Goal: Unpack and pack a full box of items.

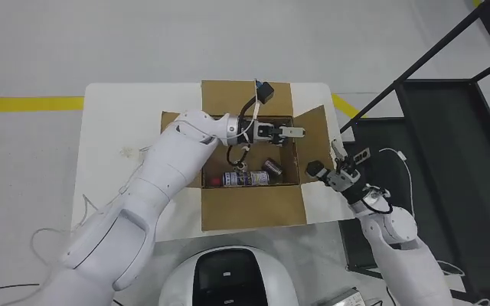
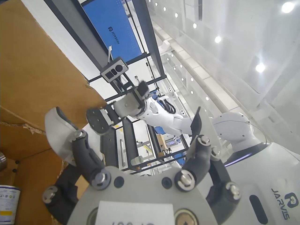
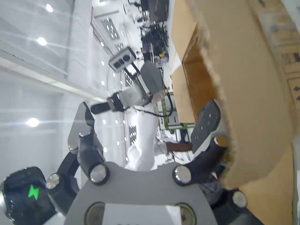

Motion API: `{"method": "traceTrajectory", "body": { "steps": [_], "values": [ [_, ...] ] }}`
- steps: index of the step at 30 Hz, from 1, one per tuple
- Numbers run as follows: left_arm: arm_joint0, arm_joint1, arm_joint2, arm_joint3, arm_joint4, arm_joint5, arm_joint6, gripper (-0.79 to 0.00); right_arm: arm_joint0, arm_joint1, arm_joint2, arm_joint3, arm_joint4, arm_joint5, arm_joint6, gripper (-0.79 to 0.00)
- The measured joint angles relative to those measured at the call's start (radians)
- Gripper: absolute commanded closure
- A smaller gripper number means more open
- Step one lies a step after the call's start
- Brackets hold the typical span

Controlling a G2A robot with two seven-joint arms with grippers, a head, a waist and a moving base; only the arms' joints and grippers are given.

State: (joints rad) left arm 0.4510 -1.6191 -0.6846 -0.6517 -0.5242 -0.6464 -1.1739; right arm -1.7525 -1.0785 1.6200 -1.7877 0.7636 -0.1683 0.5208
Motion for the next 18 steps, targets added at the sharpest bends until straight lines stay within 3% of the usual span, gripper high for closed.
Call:
{"method": "traceTrajectory", "body": {
  "steps": [9, 13, 18],
  "values": [
    [0.136, 0.135, -0.187, -0.268, 0.160, 0.026, 0.020, -0.785, 0.086, -0.016, -0.034, 0.143, -0.065, -0.010, -0.207, -0.785],
    [0.264, 0.199, -0.319, -0.452, 0.261, 0.109, 0.079, -0.785, 0.121, -0.022, -0.058, 0.192, -0.144, -0.006, -0.277, -0.785],
    [0.430, 0.257, -0.482, -0.690, 0.354, 0.192, 0.136, -0.785, 0.153, -0.026, -0.095, 0.237, -0.250, 0.002, -0.301, -0.785]
  ]
}}
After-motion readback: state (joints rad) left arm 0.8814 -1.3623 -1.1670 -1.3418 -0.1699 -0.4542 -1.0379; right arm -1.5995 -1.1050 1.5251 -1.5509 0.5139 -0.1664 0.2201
